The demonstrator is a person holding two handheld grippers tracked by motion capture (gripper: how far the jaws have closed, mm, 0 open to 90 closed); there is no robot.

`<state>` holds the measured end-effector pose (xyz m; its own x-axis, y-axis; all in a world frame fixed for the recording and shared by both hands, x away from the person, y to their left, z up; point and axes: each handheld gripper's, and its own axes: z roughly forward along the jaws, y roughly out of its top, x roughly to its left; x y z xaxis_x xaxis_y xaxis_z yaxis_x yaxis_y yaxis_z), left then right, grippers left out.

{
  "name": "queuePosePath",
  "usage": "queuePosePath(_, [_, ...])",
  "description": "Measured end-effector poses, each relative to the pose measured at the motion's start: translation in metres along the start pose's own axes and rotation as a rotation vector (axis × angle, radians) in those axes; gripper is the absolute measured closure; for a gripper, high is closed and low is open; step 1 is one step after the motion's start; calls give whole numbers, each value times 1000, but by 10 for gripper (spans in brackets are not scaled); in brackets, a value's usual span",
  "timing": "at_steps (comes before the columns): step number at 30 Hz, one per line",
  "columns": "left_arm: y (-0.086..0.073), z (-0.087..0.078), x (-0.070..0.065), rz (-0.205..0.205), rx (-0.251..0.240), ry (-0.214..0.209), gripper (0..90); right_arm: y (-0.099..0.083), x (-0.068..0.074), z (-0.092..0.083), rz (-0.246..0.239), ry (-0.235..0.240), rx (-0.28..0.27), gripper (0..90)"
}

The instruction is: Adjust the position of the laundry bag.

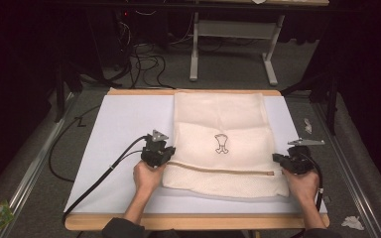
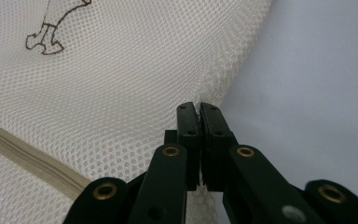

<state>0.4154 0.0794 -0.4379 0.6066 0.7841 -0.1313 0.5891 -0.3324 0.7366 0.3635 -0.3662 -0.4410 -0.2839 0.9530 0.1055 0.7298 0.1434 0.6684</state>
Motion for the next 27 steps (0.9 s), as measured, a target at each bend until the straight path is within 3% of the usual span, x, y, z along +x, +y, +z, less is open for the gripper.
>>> queuePosePath(17, [-4,-17,12,-15,-29,12,872,3,10,0,-7,55,-24,892])
queuePosePath(27, [-10,-32,24,-22,-42,42,871,6,21,3,-19,94,-42,891])
